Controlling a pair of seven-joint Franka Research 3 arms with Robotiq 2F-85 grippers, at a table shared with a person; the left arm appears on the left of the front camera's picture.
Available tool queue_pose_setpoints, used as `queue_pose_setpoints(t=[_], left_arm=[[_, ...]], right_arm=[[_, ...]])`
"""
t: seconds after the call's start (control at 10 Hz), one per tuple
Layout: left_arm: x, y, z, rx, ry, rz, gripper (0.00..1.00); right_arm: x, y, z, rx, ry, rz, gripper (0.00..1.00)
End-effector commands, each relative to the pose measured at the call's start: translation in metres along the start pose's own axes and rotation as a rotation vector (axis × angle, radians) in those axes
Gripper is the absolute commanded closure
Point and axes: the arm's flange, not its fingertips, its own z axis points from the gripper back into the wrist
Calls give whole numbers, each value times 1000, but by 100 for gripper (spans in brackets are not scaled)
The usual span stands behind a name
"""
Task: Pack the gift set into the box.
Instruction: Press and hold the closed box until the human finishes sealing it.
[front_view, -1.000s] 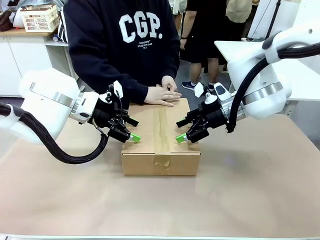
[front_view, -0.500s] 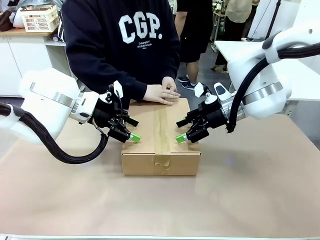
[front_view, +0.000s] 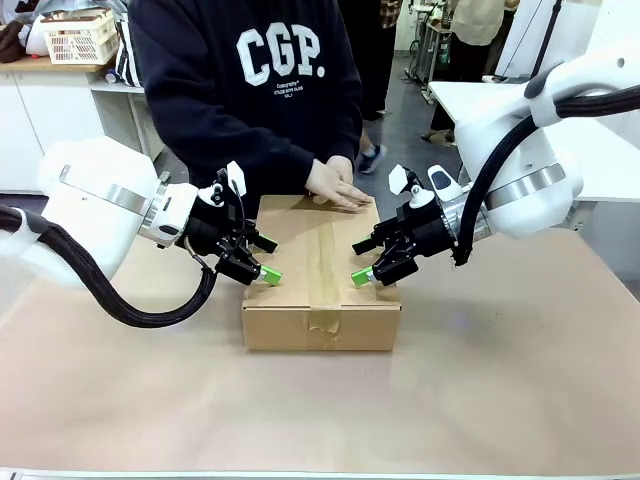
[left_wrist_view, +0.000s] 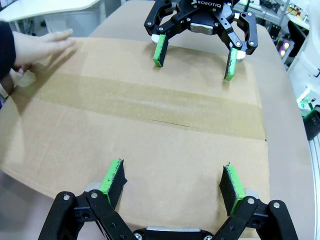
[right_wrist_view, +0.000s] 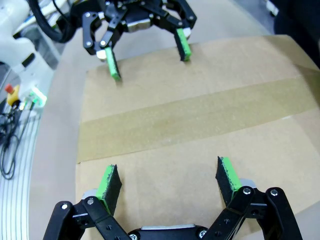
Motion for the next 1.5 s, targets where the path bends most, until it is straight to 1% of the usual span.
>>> queue_pose_setpoints(t=[0.0,1.4], left_arm=[[0,0,1,-3,4,12,0],[0,0,1,-3,4,12,0]], right_arm=[[1,0,-1,-9,15,-7,0],[1,0,-1,-9,15,-7,0]])
